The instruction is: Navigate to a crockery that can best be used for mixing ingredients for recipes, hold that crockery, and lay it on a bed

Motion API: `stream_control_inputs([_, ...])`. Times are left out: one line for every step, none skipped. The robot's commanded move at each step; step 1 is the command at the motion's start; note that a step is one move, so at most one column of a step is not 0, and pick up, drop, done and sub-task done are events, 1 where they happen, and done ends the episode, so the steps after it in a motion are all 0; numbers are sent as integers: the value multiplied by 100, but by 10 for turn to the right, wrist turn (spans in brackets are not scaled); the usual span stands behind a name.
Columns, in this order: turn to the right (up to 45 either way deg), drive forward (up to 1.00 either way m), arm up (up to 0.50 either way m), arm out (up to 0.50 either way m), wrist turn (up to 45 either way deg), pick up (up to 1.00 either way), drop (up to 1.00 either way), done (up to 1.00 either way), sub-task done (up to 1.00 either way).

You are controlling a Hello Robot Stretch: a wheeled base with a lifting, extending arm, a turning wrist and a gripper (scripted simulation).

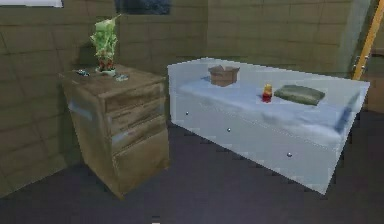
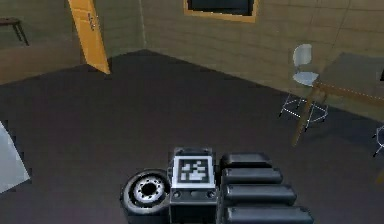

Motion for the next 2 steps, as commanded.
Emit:
stream_control_inputs([0,15,0,0,0,0,0,0,0])
stream_control_inputs([150,0,0,0,0,0,0,0,0])
